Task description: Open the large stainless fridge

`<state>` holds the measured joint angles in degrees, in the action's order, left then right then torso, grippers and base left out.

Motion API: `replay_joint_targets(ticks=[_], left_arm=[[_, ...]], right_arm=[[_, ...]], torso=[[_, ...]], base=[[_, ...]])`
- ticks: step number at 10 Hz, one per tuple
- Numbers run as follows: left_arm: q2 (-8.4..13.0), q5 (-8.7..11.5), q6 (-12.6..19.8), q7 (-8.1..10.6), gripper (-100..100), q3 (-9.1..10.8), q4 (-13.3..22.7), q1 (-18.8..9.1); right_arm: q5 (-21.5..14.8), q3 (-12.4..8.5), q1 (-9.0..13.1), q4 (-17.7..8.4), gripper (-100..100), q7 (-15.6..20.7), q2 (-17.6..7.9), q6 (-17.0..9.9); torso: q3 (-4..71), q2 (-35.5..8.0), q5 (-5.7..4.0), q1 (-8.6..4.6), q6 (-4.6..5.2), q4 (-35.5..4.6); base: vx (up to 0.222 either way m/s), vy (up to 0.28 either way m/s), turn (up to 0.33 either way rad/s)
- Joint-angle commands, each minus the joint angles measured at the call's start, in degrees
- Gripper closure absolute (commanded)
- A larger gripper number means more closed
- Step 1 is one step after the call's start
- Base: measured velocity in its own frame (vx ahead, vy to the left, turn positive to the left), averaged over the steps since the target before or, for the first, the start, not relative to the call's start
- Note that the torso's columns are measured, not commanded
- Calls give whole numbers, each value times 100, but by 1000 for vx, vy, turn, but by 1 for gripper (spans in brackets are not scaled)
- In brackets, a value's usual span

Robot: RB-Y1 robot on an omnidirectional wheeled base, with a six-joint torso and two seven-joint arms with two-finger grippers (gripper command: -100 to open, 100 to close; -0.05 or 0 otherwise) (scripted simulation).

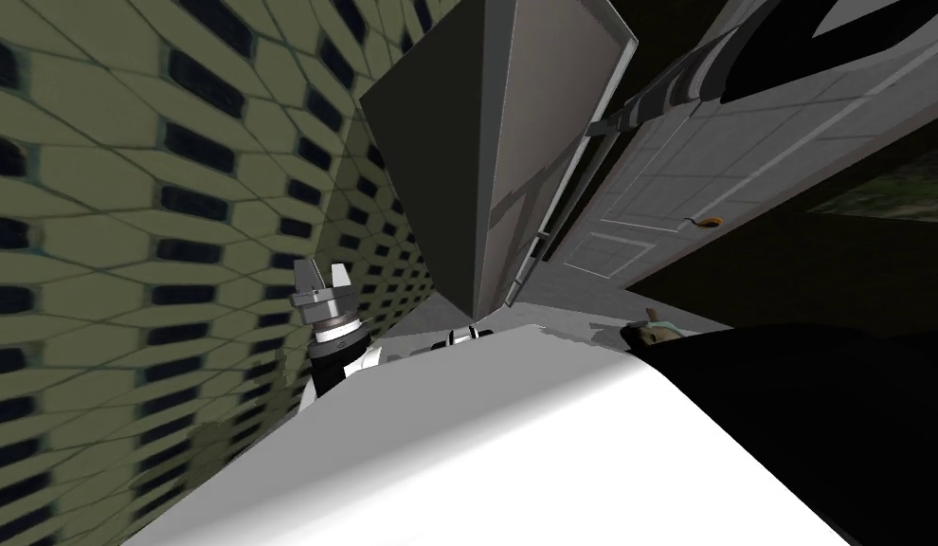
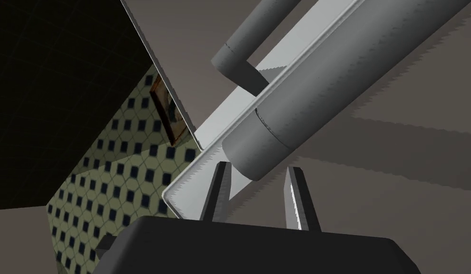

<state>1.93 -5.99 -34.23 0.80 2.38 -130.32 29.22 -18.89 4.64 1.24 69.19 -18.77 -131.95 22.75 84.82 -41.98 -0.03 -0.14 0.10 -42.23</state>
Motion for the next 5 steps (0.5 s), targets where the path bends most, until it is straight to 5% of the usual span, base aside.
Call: replay_joint_targets(ticks=[1,5], left_arm=[[0,0,0,0,0,0,0,0],[-1,0,0,0,0,-1,0,1]], right_arm=[[5,-5,-78,-77,100,-32,-20,-22],[-7,318,-269,-471,100,-237,-130,-110]], torso=[[-2,-6,1,-10,-9,-2],[-16,-11,-20,-7,4,7]], base=[[-26,59,-42],[26,220,-215]])
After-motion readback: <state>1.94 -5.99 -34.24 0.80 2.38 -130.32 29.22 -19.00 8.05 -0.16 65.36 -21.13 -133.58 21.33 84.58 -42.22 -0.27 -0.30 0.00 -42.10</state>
